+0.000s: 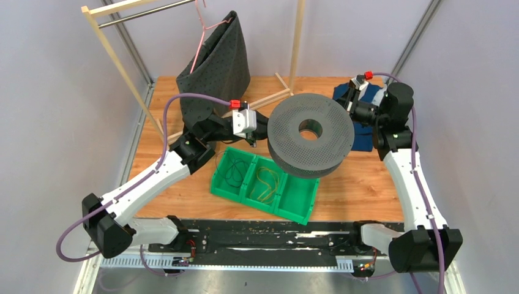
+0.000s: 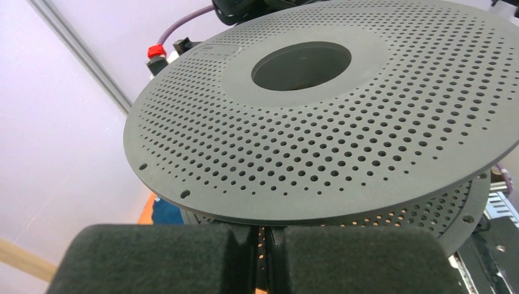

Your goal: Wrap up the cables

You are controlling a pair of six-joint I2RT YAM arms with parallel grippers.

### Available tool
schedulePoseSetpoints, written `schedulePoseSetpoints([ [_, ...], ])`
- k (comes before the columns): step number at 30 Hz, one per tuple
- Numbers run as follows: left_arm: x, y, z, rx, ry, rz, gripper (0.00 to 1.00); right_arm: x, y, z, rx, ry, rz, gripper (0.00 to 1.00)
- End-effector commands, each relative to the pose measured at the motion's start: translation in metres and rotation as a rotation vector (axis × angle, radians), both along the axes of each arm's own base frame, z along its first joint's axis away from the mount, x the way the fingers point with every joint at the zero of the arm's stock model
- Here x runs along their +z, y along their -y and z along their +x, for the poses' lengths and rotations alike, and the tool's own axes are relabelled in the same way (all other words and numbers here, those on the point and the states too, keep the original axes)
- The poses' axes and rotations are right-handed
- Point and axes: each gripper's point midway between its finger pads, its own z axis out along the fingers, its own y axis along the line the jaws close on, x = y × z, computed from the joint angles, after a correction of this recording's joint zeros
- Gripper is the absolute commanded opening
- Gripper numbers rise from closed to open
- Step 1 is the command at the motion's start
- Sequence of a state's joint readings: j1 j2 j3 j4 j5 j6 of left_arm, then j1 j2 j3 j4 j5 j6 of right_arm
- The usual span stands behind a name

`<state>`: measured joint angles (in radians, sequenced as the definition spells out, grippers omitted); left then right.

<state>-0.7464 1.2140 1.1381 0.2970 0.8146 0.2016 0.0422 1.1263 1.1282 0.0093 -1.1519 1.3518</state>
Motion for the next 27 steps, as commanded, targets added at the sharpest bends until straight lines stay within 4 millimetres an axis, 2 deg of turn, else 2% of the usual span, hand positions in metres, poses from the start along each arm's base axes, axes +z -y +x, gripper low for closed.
schedulePoseSetpoints([
  [1, 0.006, 0.007, -0.004, -0.025, 0.059, -0.033, 0.00, 0.000, 0.010, 0.031, -0.158, -0.030, 0.020, 0.01],
  [6, 0.000, 0.008, 0.002, 0.000, 0.070, -0.009, 0.12, -0.004, 0.011, 0.037, -0.173, -0.036, 0.016, 0.01],
  [12, -0.007, 0.006, 0.014, 0.063, 0.076, 0.026, 0.19, -0.009, 0.013, 0.045, -0.188, -0.042, 0.009, 0.01],
  [14, -0.008, 0.004, 0.020, 0.100, 0.074, 0.030, 0.26, -0.011, 0.014, 0.047, -0.193, -0.043, 0.006, 0.01],
  [15, -0.009, 0.003, 0.024, 0.123, 0.072, 0.028, 0.30, -0.012, 0.015, 0.048, -0.194, -0.045, 0.005, 0.01],
  [22, -0.012, -0.003, 0.036, 0.204, 0.063, 0.028, 0.41, -0.019, 0.016, 0.048, -0.196, -0.057, 0.001, 0.01],
  [23, -0.012, -0.004, 0.037, 0.212, 0.063, 0.028, 0.43, -0.020, 0.025, 0.053, -0.224, -0.058, 0.000, 0.01],
  [27, -0.014, -0.009, 0.041, 0.243, 0.070, 0.036, 0.50, -0.026, 0.036, 0.058, -0.262, -0.069, -0.005, 0.01],
])
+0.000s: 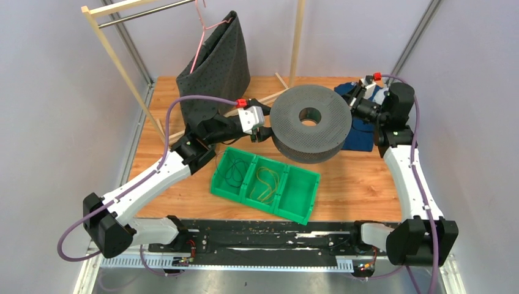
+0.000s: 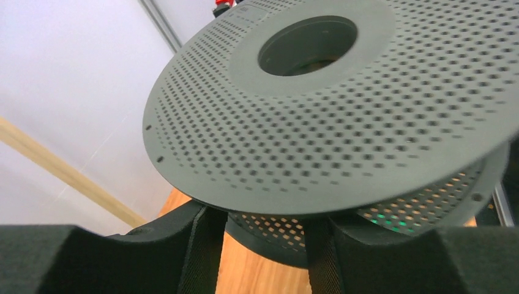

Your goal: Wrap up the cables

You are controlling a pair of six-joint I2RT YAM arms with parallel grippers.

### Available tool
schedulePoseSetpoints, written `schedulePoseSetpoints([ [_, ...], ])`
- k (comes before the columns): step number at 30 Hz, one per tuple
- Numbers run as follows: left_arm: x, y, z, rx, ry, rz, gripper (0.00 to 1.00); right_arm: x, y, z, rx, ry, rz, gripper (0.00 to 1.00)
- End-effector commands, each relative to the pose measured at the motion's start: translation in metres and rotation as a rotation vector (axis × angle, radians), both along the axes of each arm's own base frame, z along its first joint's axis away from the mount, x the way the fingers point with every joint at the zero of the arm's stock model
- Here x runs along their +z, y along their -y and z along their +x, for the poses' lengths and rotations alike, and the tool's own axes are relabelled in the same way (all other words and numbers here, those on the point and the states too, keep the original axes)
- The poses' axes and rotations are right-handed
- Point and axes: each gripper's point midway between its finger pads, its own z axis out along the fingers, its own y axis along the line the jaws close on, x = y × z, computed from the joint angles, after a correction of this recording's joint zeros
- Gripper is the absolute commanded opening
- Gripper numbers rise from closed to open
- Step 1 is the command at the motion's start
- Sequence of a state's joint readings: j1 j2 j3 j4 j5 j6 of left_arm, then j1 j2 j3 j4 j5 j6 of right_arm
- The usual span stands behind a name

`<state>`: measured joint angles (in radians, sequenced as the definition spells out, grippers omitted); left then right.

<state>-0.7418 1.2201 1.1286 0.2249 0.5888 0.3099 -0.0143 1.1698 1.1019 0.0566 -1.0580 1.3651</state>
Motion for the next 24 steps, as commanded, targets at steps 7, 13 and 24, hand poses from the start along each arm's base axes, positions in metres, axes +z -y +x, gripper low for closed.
schedulePoseSetpoints([
  [7, -0.014, -0.007, -0.002, 0.031, 0.041, 0.053, 0.64, -0.019, 0.027, 0.030, -0.152, -0.041, -0.017, 0.01],
  [13, -0.025, -0.018, 0.003, 0.098, 0.003, 0.068, 0.80, -0.019, 0.037, 0.042, -0.190, -0.021, -0.037, 0.01],
  [24, -0.040, -0.047, 0.014, 0.245, -0.045, 0.114, 0.92, -0.020, 0.050, 0.060, -0.244, 0.004, -0.051, 0.01],
])
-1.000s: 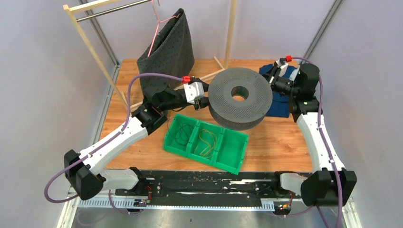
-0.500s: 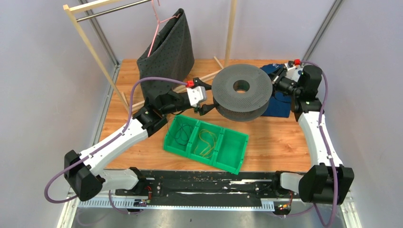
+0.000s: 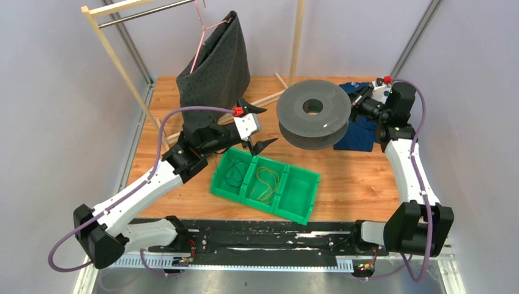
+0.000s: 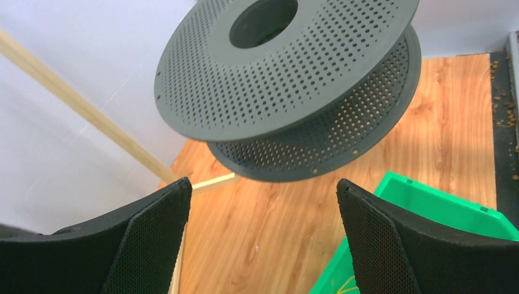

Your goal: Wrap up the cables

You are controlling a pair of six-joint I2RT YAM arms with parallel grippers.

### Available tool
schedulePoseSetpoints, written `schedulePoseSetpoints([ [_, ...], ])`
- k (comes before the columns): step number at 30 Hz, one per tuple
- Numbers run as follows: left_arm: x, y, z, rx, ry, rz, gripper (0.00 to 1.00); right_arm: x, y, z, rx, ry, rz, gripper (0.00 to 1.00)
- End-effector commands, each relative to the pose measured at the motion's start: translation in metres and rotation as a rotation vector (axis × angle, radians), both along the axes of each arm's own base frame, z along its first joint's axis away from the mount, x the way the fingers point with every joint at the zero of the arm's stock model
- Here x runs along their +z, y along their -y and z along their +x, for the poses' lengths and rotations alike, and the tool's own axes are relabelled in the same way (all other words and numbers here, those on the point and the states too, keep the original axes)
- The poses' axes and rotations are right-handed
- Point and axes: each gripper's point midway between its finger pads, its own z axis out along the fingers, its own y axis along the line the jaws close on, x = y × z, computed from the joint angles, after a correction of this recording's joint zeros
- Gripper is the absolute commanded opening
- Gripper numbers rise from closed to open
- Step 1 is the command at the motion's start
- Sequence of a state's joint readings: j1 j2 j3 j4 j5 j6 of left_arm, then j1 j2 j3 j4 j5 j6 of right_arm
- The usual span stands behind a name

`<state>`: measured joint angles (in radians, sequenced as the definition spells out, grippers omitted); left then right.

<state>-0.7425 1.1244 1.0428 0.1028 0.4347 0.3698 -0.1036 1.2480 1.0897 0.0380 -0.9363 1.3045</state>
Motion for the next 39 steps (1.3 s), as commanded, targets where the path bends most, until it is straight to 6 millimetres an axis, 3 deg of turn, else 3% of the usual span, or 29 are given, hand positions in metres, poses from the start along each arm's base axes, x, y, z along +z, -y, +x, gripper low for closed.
schedulePoseSetpoints([
  [1, -0.010, -0.025, 0.007, 0.113, -0.015, 0.035, 0.92, 0.013, 0.012, 0.013, -0.044, 0.073, -0.012, 0.01],
  [4, -0.025, -0.046, 0.014, 0.194, -0.037, 0.067, 0.93, 0.006, 0.015, 0.025, -0.062, 0.102, -0.001, 0.01],
  [8, -0.050, -0.077, 0.021, 0.309, -0.111, 0.107, 0.94, -0.020, 0.021, 0.044, -0.111, 0.096, -0.035, 0.01],
  [14, -0.036, -0.107, 0.024, 0.439, -0.145, 0.024, 0.98, -0.087, 0.018, 0.076, -0.158, 0.039, -0.111, 0.01],
  [20, -0.021, -0.115, 0.024, 0.495, -0.202, -0.066, 0.99, -0.139, 0.009, 0.113, -0.265, 0.075, -0.155, 0.01],
  [25, -0.015, -0.115, 0.017, 0.480, -0.223, -0.094, 0.99, -0.182, -0.026, 0.129, -0.239, 0.066, -0.133, 0.01],
  [32, -0.009, -0.120, 0.008, 0.479, -0.231, -0.095, 0.99, -0.226, -0.053, 0.134, -0.226, 0.025, -0.157, 0.01],
  [39, -0.010, -0.123, 0.005, 0.483, -0.237, -0.096, 0.99, -0.255, -0.063, 0.132, -0.203, -0.031, -0.159, 0.01],
])
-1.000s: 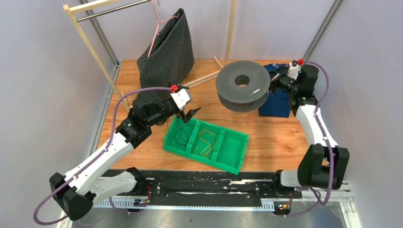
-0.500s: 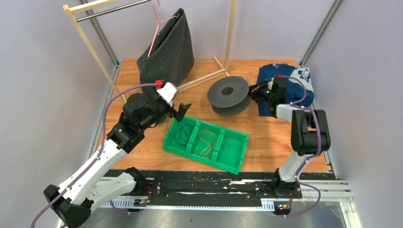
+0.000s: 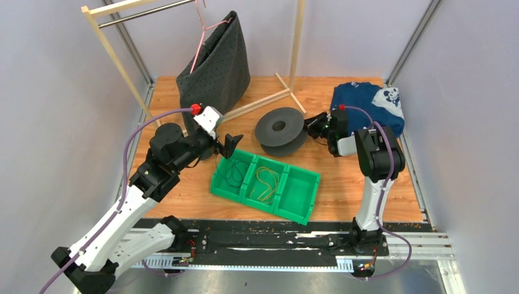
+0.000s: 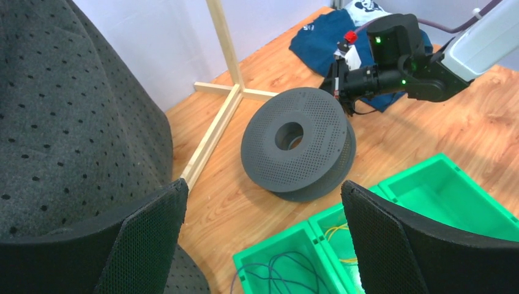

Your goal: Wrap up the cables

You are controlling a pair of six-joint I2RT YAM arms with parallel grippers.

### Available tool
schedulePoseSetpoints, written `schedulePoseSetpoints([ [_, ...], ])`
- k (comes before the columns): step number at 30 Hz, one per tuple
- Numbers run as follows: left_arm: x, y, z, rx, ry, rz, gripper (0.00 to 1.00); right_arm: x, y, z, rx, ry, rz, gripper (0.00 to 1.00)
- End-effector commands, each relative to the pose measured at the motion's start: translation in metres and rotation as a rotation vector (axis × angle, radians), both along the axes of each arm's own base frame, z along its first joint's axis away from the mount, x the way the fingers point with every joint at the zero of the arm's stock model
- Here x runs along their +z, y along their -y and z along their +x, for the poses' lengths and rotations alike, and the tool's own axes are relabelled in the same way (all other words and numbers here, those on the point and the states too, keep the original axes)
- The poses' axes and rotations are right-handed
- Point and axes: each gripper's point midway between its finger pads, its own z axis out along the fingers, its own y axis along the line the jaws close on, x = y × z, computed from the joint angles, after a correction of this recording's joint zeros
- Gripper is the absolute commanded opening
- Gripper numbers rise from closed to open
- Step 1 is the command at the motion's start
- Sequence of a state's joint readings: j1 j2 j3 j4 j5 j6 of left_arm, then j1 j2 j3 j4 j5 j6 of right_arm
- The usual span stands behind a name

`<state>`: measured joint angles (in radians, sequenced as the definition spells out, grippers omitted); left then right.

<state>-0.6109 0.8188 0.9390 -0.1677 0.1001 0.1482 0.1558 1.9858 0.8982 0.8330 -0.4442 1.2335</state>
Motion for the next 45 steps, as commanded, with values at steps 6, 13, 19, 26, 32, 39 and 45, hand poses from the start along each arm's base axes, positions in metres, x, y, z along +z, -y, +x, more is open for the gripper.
schedulePoseSetpoints([
  [6, 0.005, -0.005, -0.002, 0.012, -0.001, 0.001, 0.98, -0.005, -0.014, 0.003, 0.013, 0.020, 0.003, 0.10],
  [13, 0.006, -0.004, -0.001, 0.011, 0.003, 0.006, 0.98, -0.019, -0.016, -0.005, 0.034, -0.060, -0.025, 0.26],
  [19, 0.006, -0.004, -0.002, 0.009, 0.005, 0.008, 0.99, -0.024, -0.012, -0.017, 0.039, -0.108, -0.066, 0.40],
  [26, 0.006, -0.005, -0.004, 0.005, 0.002, 0.003, 0.98, -0.019, -0.002, -0.032, 0.049, -0.134, -0.094, 0.76],
  [32, 0.004, -0.006, -0.007, 0.002, -0.006, 0.002, 0.99, -0.019, 0.025, -0.049, 0.042, -0.189, -0.192, 1.00],
  [39, 0.007, -0.005, -0.007, 0.001, 0.002, -0.012, 0.99, -0.007, 0.046, -0.055, 0.038, -0.192, -0.228, 1.00],
  [45, 0.015, -0.006, -0.004, 0.026, -0.027, -0.047, 0.98, 0.053, 0.065, -0.054, 0.059, -0.098, -0.374, 1.00],
])
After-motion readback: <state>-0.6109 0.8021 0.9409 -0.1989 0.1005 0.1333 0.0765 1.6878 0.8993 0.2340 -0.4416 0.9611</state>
